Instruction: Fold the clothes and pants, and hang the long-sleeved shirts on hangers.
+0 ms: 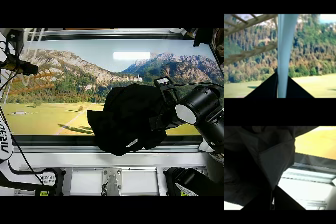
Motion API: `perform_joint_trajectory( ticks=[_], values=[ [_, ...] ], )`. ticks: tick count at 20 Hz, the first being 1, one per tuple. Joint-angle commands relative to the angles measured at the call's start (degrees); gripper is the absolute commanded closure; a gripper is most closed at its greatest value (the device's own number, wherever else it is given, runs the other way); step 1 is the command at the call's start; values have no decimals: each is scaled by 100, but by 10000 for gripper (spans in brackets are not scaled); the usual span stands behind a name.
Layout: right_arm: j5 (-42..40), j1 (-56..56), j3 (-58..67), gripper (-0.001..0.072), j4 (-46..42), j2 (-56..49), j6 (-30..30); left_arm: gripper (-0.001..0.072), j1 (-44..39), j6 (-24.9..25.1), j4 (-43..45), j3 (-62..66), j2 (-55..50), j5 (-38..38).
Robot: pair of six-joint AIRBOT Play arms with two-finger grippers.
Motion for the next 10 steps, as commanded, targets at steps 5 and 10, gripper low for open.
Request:
perform_joint_trajectory(
  ticks=[5, 10],
  values=[
    [0, 7, -2, 702, 0, -4, 0, 698, -935, 2238, -1375, 2, 896, -2457],
    [0, 7, -2, 702, 0, -4, 0, 699, -1117, 2479, -1427, 0, 1049, -3062]
  ],
)
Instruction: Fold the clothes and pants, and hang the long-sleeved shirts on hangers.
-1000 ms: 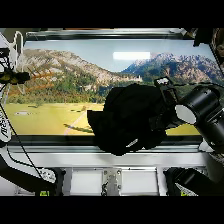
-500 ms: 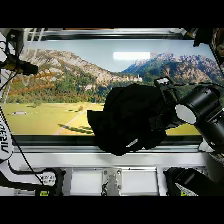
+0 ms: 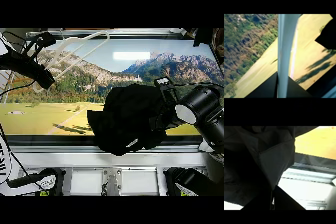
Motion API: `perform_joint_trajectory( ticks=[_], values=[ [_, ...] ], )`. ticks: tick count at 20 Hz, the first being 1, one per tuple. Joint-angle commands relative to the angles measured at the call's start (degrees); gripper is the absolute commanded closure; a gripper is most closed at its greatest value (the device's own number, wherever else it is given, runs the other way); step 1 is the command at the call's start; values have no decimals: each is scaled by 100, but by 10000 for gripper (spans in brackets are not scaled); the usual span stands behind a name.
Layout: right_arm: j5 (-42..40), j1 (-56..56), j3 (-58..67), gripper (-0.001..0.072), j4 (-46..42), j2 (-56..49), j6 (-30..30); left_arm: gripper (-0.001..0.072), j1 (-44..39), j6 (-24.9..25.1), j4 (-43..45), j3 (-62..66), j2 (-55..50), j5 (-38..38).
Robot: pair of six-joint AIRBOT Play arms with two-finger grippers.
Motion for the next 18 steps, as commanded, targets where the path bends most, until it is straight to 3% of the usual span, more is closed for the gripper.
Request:
perform_joint_trajectory(
  ticks=[1, 5, 7, 11, 18],
  values=[
    [2, 7, -2, 701, 0, -4, 2, 699, -105, 516, -157, -7, 142, -981],
    [2, 7, -2, 701, 2, -7, 2, 699, -2, 1659, -868, -1139, 879, -1038],
    [2, 7, -2, 701, 2, -4, 2, 699, 188, 1867, -1362, -2020, 1353, -942],
    [2, 7, -2, 701, 2, -4, 2, 699, 280, 2393, -1403, -3620, 2127, -817],
    [2, 7, -2, 702, 0, -4, 2, 698, -752, 2507, -1403, -4854, 2343, -365]
  ],
)
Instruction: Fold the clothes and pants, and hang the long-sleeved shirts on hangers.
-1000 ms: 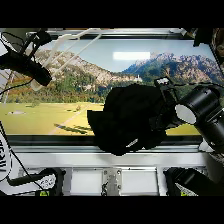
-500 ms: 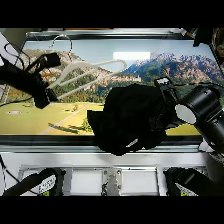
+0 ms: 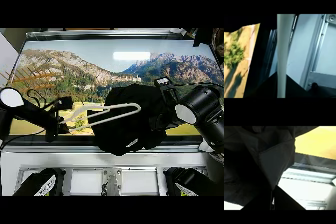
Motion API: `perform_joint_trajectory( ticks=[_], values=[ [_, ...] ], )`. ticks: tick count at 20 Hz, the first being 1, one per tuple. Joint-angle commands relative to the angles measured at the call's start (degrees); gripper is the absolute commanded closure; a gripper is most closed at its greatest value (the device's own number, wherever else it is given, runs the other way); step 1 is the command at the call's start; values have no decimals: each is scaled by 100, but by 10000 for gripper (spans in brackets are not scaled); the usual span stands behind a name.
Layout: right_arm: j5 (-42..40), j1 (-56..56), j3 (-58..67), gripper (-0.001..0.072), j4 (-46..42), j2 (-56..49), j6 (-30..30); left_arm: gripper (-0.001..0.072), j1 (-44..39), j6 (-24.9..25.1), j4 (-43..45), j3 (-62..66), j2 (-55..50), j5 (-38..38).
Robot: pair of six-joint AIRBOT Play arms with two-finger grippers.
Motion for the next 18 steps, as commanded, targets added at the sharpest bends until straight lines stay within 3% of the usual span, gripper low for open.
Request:
perform_joint_trajectory(
  ticks=[1, 7, 9, 12, 18],
  values=[
    [2, 7, -2, 701, 0, -2, 0, 699, -586, 98, -39, -466, -109, 240],
    [24, 7, 0, 701, 61, -2, -13, 698, -1097, 361, -584, -407, -916, 833],
    [111, 0, 101, 702, 85, -7, -710, 699, -1097, 400, -857, -291, -1182, 927],
    [592, -4, 802, 702, -236, -229, -852, 699, -1110, 402, -874, -11, -1513, 916],
    [590, 11, 2291, 703, -107, -992, -979, 699, -1526, 393, -887, 614, -1939, 922]
  ],
)
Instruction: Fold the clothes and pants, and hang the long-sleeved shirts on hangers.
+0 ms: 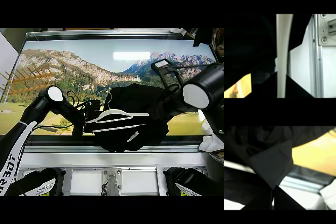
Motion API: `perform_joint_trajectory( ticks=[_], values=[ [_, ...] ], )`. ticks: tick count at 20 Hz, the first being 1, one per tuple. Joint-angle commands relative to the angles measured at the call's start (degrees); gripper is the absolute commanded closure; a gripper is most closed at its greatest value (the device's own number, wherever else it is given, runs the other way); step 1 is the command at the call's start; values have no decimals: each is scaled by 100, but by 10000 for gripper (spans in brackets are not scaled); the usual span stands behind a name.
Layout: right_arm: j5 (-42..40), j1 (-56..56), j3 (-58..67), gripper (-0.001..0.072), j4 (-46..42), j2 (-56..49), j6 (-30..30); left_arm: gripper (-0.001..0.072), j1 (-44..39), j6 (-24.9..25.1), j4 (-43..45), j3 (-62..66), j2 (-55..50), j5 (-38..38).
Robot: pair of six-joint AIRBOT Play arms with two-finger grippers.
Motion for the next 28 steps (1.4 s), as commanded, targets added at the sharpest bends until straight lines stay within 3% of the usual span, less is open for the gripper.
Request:
perform_joint_trajectory(
  ticks=[1, 5, 19, 28],
  values=[
    [61, 28, 702, 703, 221, -389, -81, 699, -214, 7, -61, 306, -271, 33],
    [0, 205, 822, 703, 372, -496, 48, 699, -133, 11, -761, 155, -367, 391],
    [-2015, 999, 826, 703, 1176, -509, 1058, 698, -118, 9, -756, 118, -369, 455],
    [-2022, 1220, 826, 702, 1178, -896, 1176, 698, -118, 9, -752, 118, -367, 446]
  ],
)
